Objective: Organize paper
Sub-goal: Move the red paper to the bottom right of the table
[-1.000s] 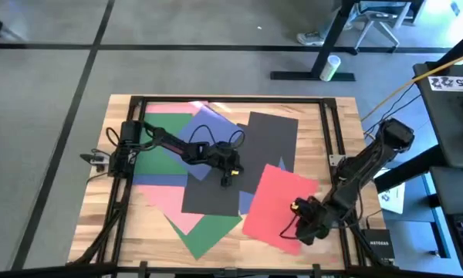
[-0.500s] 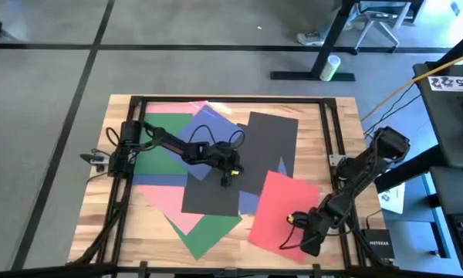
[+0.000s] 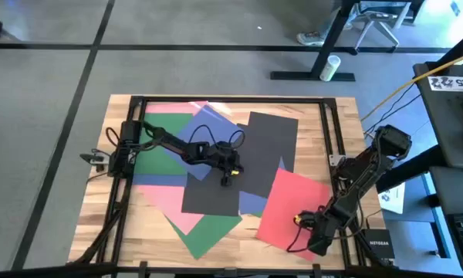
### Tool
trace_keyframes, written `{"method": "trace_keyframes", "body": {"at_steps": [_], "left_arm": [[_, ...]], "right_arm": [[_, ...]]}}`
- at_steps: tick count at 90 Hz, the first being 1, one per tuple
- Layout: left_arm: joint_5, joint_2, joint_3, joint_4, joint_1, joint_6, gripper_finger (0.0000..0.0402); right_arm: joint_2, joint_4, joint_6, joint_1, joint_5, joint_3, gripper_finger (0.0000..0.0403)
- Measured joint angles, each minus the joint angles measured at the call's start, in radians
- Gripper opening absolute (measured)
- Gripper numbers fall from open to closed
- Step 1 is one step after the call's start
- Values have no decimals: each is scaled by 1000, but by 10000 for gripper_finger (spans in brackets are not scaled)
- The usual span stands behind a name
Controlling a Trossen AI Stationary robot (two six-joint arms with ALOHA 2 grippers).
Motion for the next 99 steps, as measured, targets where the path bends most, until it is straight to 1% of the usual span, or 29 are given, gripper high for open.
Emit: {"method": "trace_keyframes", "body": {"at_steps": [8,18,30,41,46,52,56,62,69,81,91,99], "left_arm": [[0,0,0,0,0,-1,0],[0,-6,0,1,0,-1,0],[7,-42,-2,-25,-2,1,0],[3,-91,-7,-63,-11,18,0],[5,-117,-7,-78,-16,26,0],[8,-148,-5,-84,-19,33,0],[11,-159,-3,-93,-20,38,0],[6,-162,-5,-121,-20,43,0],[-1,-162,-5,-134,-18,44,0],[0,-164,-3,-174,-19,44,0],[1,-164,-3,-180,-20,44,0],[0,-164,-3,-183,-19,44,0]], "right_arm": [[-16,-88,-9,3,24,21,0],[-72,-153,-31,1,127,61,0],[-127,-227,-35,1,199,84,0],[-143,-133,-48,0,280,91,0],[-135,-32,-72,0,318,78,0],[-117,89,-99,-5,326,64,0],[-97,116,-110,-15,324,59,0],[-57,108,-112,-25,303,55,0],[-13,118,-112,-27,252,55,0],[55,182,-113,-25,151,55,0],[77,189,-111,-24,65,56,0],[78,187,-92,-10,31,56,0]]}}
